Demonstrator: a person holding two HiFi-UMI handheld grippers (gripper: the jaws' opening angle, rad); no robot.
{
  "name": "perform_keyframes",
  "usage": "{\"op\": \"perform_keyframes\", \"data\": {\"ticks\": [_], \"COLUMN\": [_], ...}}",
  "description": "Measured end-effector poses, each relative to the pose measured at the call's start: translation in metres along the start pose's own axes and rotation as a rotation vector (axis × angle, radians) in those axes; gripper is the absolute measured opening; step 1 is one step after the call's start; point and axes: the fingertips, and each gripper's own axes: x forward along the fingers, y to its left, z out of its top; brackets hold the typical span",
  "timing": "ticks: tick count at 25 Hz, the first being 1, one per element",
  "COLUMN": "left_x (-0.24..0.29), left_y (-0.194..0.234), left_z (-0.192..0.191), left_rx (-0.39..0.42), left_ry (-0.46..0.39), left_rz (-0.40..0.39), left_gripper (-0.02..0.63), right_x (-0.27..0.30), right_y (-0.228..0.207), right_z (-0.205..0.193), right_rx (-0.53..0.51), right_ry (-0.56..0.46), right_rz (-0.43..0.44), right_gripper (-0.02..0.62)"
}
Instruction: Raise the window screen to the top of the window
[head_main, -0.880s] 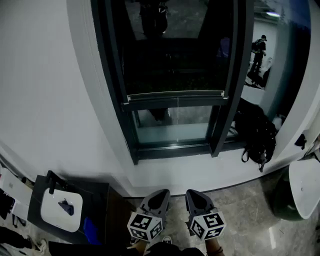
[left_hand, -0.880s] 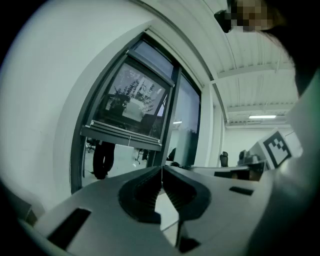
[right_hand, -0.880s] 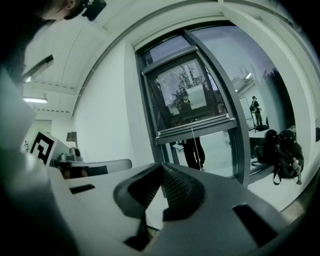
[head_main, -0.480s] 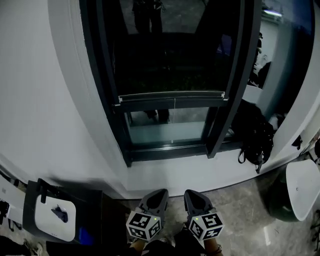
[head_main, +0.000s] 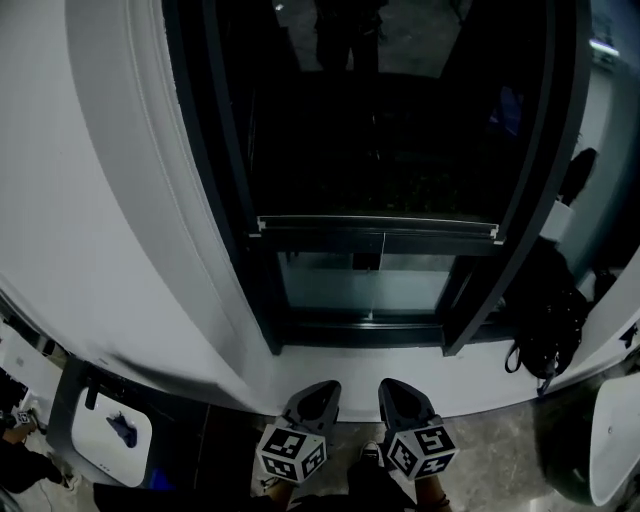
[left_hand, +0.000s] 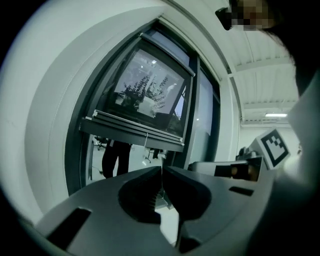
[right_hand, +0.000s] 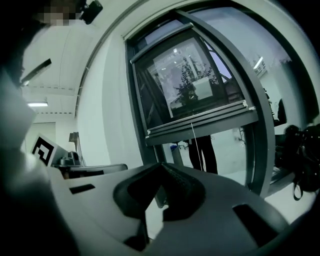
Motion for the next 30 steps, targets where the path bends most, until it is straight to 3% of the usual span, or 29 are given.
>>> {"op": "perform_keyframes", "data": {"ticks": [8, 16, 22, 30], "left_x": [0.105, 0.161, 0.177, 0.200], "left_y": [0.028, 0.051, 0.080, 0.134], "left_z": [0.040, 0.060, 0.082, 0.129], "left_rx": [-0.040, 0.047, 0.177, 0.437], "left_ry": [-0.059, -0.046, 0.008, 0.050], "left_rz": [0.107, 0.182, 0.224, 0.259], "left_gripper": [0.006, 0.006, 0.007, 0.007], "right_x": [0.083, 0.132, 0.156, 0.182], "right_y": [-0.079, -0.129, -0.147, -0.166], "right_z": [0.049, 0.074, 0.102, 0.134], "right_rx": [-0.022, -0.037, -0.093, -0.330], "right_ry": [0.011, 0.014, -0.005, 0.022], "right_rz": [0.122, 0.192, 0.225, 0.217], "right_gripper": [0.009, 0.011, 0.011, 0.012]}}
